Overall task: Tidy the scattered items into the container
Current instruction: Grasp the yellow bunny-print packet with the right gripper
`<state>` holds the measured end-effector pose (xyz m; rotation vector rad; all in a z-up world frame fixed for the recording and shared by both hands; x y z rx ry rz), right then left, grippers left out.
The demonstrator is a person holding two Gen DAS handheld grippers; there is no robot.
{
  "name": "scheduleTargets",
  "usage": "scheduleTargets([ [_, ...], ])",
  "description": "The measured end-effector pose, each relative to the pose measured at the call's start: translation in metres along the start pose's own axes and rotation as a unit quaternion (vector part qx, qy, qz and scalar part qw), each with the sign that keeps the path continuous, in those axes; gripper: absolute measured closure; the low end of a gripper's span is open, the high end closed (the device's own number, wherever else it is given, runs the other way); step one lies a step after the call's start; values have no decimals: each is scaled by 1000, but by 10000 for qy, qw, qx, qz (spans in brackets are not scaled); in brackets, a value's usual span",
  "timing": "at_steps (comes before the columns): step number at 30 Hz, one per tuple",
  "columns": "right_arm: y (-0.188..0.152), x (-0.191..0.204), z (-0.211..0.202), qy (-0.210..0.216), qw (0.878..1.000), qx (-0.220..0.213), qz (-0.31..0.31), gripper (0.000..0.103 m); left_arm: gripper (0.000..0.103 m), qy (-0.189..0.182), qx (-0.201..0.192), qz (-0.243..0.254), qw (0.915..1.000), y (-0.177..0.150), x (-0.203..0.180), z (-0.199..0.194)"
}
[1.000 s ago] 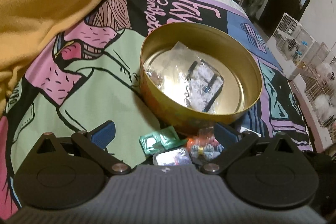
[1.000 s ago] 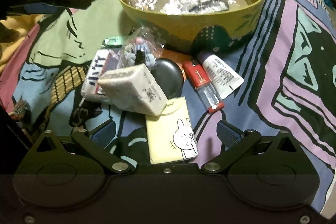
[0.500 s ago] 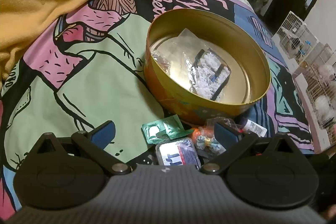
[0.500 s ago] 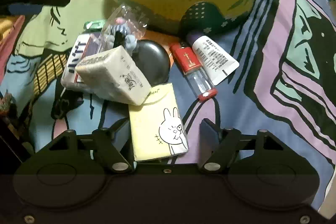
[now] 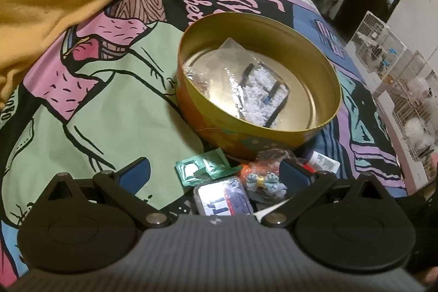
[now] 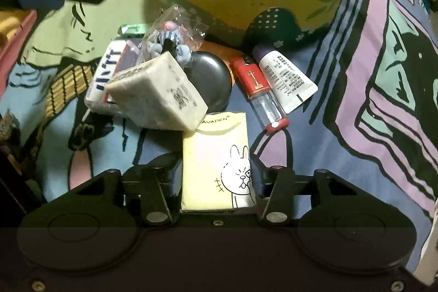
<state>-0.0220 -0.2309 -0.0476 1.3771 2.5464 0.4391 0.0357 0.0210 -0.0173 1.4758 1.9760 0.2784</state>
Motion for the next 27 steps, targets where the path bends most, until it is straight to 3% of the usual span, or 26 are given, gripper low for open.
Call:
scheduleTargets([
  [10,-7,-17,-40,-142,9974,-516,484,57,0,-321,121,298,9990,-11,-13,0],
  [27,-27,-30,-87,-340,9882,-1019,1094,57,0,-603,341,649,9955,-22,-26,3],
])
Point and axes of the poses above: each gripper's, at about its wrist camera, not at the fingertips, and z roughly the way its jaws point, x to its left, y to its top, the point moved 3 cm from there along z, roughly the way its jaws point, and after that the axes turned 15 degrees about -z, right-handed, at the moved point
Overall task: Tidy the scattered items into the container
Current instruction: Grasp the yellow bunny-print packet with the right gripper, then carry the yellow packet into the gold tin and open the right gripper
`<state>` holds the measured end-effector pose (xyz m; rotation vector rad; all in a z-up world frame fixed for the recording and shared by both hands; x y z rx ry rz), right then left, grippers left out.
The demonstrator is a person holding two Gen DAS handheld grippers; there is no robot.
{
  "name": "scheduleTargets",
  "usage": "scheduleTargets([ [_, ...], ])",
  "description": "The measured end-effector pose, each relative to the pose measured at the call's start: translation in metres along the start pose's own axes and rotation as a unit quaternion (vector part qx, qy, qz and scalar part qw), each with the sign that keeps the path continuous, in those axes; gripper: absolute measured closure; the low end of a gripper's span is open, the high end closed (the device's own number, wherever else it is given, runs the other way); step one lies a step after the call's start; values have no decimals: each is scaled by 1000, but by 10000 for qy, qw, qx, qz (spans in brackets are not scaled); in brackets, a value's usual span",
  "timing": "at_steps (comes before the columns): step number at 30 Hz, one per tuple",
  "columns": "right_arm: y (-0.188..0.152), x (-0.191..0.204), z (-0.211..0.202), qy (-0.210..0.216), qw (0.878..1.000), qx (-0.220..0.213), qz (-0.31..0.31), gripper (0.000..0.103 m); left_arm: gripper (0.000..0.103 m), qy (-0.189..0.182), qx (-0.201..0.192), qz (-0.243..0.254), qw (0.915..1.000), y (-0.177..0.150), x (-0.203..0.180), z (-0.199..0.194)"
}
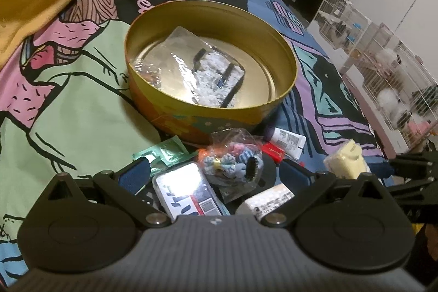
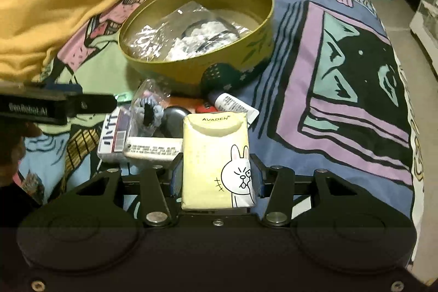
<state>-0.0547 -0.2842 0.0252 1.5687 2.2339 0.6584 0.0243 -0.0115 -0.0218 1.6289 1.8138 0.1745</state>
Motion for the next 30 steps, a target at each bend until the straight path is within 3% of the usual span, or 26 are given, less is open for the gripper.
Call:
scheduleTargets([
  [14,14,6,-12,15,9998,-58,-203,57,0,29,146,-1,9999,-1,-1,7],
  [30,72,22,-36,104,9972,-416,-615,57,0,52,201,-88,9997,1,2,10],
])
Point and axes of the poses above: each gripper's, at about its wrist camera, not at the fingertips, and z roughly the way its jaws point, x to its left, y to its top, the point moved 3 cm from there along z, roughly the way its jaws point, and after that the axes turned 15 degrees about -z, right-handed, at the moved point
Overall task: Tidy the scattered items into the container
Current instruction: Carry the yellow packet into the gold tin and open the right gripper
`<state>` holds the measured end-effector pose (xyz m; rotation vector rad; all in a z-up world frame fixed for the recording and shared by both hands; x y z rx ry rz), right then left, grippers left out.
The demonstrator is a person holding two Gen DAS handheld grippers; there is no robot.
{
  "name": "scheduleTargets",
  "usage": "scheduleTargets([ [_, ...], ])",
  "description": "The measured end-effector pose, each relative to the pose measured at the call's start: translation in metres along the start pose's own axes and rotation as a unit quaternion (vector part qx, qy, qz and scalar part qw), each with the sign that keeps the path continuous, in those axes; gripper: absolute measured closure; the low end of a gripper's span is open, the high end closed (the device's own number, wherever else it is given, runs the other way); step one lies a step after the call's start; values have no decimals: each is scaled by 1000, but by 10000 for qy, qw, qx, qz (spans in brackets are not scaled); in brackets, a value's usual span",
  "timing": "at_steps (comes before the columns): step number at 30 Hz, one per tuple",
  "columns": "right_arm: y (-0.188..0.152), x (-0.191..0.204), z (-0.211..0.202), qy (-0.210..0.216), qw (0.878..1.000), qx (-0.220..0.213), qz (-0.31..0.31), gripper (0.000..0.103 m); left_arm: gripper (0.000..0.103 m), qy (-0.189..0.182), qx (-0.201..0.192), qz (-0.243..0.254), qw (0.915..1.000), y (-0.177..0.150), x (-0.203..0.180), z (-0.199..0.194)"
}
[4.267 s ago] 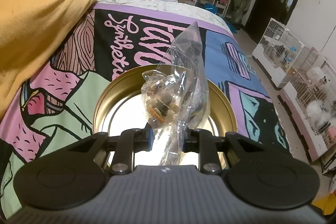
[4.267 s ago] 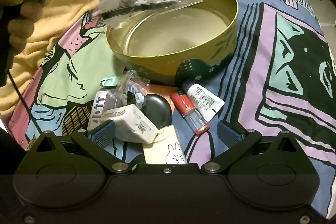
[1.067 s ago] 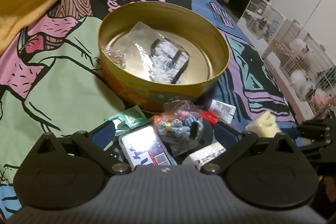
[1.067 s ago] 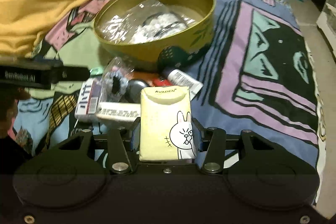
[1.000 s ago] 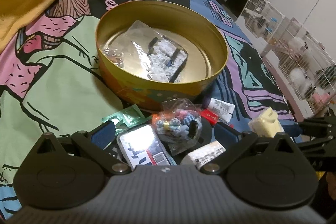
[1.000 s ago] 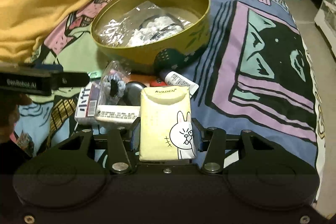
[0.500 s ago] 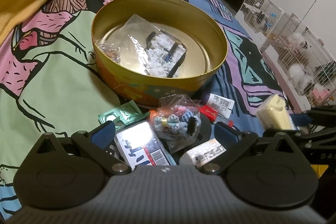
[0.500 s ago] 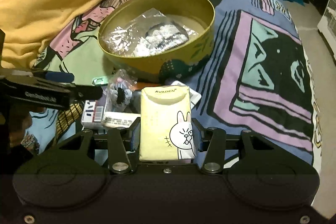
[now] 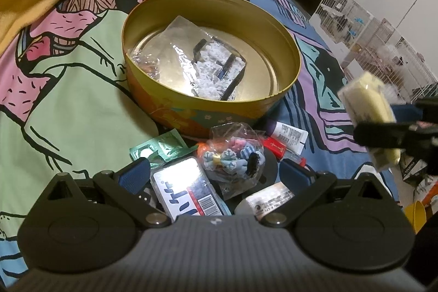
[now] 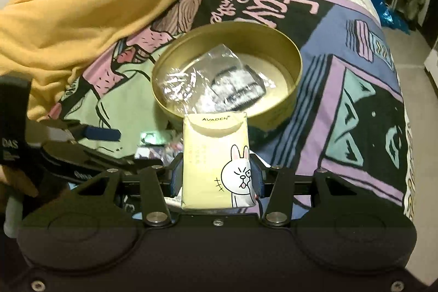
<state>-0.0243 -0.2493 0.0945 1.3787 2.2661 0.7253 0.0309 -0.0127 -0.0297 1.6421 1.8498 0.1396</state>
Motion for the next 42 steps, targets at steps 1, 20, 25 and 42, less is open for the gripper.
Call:
scheduleTargets([
  [1,4,0,0,10,10000,-12,-28,57,0,1,5,6,10000,0,0,0],
  [20,46,-5,12,-98,9998,-48,-191,57,0,-31,92,77,9999,-2,-3,2],
  [25,59,-4,16,-114,9996,-79,-259,57,0,-36,100,46,9999,-2,-2,3],
  [42,100,-2,49,-50,9993,34,-382,57,0,-118,115,15,9999,0,-2,4],
])
Point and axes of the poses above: each gripper's, at about its wrist camera, not at the fingertips, and z roughly the way its jaws point, x to its left, y to its top, the point moved 3 cm from there along z, roughly the way its jaws point, and after that the axes turned 15 degrees about -z, right-handed, at the moved point
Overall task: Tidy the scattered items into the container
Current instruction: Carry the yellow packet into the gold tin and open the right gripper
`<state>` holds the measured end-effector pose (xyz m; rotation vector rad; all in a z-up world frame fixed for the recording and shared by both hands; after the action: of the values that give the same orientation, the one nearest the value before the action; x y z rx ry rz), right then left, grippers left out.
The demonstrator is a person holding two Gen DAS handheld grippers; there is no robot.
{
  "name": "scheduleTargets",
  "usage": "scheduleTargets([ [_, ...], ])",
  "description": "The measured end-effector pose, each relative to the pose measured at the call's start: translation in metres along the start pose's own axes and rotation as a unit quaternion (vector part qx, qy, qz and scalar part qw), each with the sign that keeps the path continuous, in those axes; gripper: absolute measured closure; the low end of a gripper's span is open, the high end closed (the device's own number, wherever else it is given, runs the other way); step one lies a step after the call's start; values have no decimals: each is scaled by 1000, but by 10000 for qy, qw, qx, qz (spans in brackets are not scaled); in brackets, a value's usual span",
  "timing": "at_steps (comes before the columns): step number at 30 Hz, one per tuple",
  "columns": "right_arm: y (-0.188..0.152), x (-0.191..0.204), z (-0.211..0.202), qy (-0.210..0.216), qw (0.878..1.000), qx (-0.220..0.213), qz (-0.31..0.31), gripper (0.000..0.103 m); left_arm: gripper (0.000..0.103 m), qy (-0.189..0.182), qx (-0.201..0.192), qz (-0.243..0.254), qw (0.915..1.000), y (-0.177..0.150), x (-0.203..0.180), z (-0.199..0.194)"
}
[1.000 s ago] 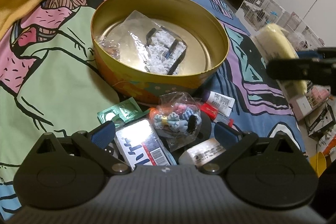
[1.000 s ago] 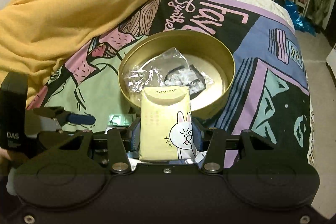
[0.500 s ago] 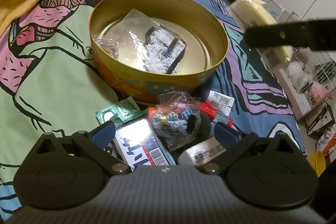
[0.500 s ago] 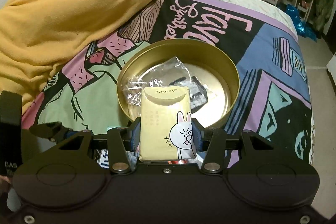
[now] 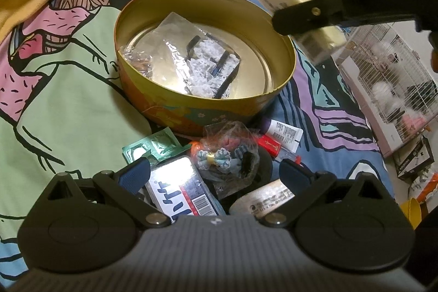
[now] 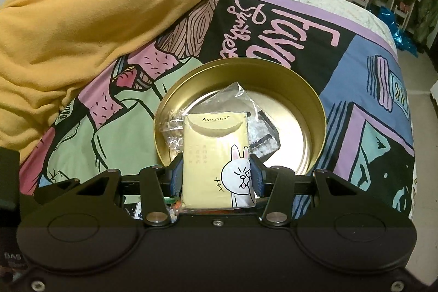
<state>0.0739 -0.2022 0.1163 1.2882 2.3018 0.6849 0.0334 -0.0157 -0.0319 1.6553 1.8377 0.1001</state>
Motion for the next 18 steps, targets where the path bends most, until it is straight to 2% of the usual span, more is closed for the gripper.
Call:
scheduleTargets([
  [18,35,-6,25,-152,9998,58,-94,57,0,-53,38,43,10000,1,-1,1],
])
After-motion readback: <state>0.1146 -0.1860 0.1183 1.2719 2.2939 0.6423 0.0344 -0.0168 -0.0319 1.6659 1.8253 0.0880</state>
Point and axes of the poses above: each gripper's, at about its wrist camera, not at the fingertips, and z roughly the way its jaws point, x to its left, y to its top, the point moved 3 cm from there along z, roughly the way its jaws point, and after that the axes turned 15 degrees about -z, right-handed, at the moved point
